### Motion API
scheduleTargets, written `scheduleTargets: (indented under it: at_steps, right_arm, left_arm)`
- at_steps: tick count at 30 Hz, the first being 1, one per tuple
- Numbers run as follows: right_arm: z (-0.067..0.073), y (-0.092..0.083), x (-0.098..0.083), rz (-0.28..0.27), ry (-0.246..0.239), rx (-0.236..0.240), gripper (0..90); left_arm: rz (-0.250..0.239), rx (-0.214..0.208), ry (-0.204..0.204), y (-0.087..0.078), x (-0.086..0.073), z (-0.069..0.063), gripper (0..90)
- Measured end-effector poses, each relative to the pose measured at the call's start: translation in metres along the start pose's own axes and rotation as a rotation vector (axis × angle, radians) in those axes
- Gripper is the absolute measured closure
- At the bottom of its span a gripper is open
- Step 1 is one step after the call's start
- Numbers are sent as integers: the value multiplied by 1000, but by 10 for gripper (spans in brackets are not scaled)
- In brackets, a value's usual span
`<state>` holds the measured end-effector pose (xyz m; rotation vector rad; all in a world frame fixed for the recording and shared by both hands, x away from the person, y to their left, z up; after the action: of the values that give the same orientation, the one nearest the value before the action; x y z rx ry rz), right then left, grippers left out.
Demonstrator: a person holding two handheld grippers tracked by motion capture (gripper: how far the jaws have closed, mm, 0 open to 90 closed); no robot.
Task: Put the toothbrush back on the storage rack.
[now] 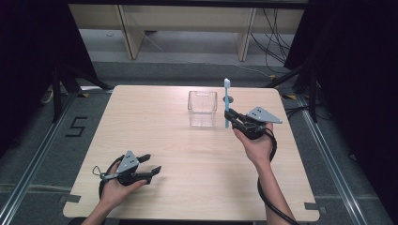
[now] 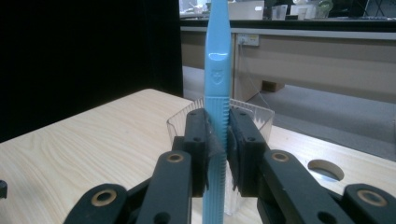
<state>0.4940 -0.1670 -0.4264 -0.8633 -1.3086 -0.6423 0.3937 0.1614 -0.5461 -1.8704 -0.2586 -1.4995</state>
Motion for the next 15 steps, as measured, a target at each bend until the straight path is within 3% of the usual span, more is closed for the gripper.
scheduleTargets:
  at_steps: [3, 4, 7, 8, 15]
  right_arm:
    - [-3, 1, 4, -14, -19, -17, 791]
    - [-1, 1, 4, -11, 20, -12, 791]
    - [-3, 1, 4, -10, 12, -28, 791]
    - [-2, 1, 5, -23, 40, -29, 791]
    - [-2, 7, 12, -58, 33, -51, 791]
  left_arm:
    - [2, -1, 0, 0, 0, 0, 330]
    - [0, -1, 0, 0, 0, 0, 330]
    - [-6, -8, 3, 0, 0, 0, 330]
    - [-5, -1, 3, 0, 0, 0, 330]
    - [-13, -13, 5, 0, 0, -1, 330]
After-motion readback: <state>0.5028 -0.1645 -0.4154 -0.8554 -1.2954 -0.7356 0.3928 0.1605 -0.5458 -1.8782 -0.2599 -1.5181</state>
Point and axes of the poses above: each handheld gripper's, and its own axes: y roughly forward along the jaws, x roughly out of its top, z roughly to its left, the point moved 6 cm from there along y, roughly forward along the jaws, and after that the axes turned 6 degrees about -x, right-handed, at the moved point
